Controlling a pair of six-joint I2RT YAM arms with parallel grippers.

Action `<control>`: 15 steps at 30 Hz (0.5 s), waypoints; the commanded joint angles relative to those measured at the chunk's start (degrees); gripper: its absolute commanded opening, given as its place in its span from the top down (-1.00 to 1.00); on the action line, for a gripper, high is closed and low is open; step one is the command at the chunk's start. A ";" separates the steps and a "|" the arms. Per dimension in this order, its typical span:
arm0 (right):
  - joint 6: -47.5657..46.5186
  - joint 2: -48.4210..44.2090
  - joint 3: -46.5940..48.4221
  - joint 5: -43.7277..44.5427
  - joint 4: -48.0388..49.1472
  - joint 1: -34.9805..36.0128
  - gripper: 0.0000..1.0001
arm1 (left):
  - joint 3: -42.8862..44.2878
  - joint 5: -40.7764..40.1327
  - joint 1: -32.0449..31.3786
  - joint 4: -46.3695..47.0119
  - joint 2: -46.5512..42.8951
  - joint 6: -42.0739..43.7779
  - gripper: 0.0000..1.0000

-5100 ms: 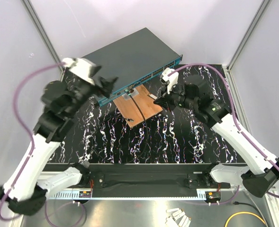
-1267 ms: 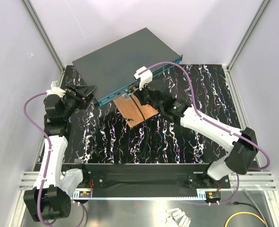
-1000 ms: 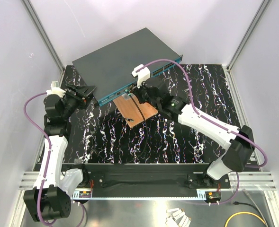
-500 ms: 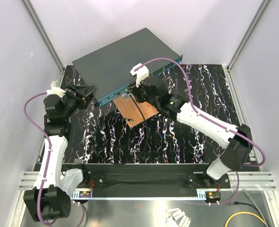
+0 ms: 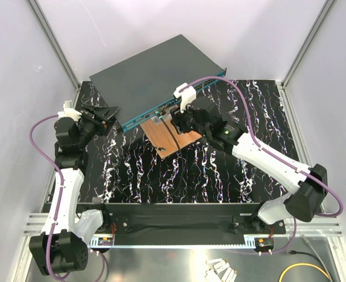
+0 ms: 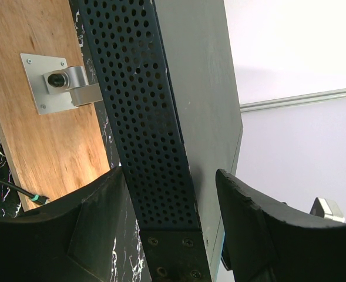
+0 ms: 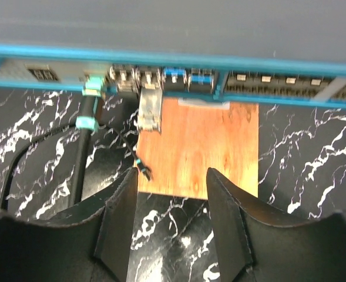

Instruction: Insert the plug into the switch port

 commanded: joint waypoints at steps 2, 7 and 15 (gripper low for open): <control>0.40 -2.62 -1.20 -2.64 -0.51 -0.79 -0.11 | 1.27 2.47 -0.41 4.83 0.24 -0.24 -0.33; 0.66 -1.75 0.20 -4.31 0.02 -1.06 0.23 | 1.19 2.29 -0.50 5.18 0.15 -0.24 -0.33; 2.68 1.50 3.80 -4.58 0.90 -1.14 0.48 | 0.66 2.29 -0.50 5.88 -0.02 -0.59 -0.33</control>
